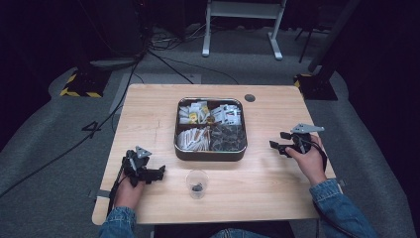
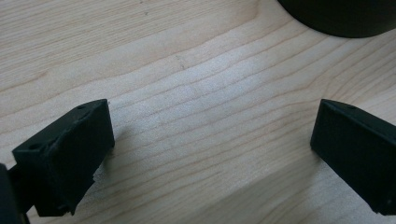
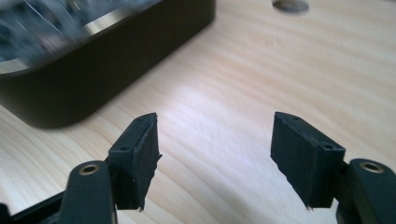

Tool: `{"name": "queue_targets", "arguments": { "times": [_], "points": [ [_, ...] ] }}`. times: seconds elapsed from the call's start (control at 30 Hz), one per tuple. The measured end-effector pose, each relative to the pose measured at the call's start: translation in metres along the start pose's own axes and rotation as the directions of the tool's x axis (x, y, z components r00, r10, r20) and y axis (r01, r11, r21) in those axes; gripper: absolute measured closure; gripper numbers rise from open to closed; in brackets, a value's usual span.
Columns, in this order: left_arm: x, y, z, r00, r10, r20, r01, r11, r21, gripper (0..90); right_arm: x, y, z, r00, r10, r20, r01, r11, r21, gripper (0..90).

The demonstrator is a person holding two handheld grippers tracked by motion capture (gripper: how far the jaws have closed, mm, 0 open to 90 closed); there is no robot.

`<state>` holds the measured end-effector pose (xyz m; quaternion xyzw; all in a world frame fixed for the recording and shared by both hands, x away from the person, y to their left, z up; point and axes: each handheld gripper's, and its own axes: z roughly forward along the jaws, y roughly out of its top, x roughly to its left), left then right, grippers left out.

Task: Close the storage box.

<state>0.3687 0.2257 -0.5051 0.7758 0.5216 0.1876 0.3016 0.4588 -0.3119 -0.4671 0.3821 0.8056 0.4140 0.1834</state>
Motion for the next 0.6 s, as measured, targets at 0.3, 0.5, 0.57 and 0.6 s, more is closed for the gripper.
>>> {"name": "queue_targets", "arguments": {
  "times": [0.3,0.5,0.57,0.6],
  "points": [
    [0.000,0.000,0.000,1.0000,0.000,0.001,0.000,1.0000,0.000,0.0,-0.008,-0.030,0.007,0.9991,0.033,0.026,-0.035,0.996,0.083,31.9],
    [0.000,0.000,0.000,1.0000,-0.001,-0.003,0.001,1.0000,0.002,0.0,-0.011,-0.037,0.009,0.9984,0.019,0.054,-0.024,0.996,0.088,30.0],
    [0.001,0.000,0.000,1.0000,-0.001,-0.003,0.001,1.0000,0.002,0.0,-0.010,-0.037,0.010,0.9985,0.009,0.055,-0.014,0.996,0.092,26.5],
    [0.001,0.000,0.000,1.0000,-0.005,-0.004,0.005,1.0000,0.002,0.0,-0.009,-0.036,0.010,0.9983,0.008,0.057,-0.014,0.995,0.097,24.6]
  ]
}}
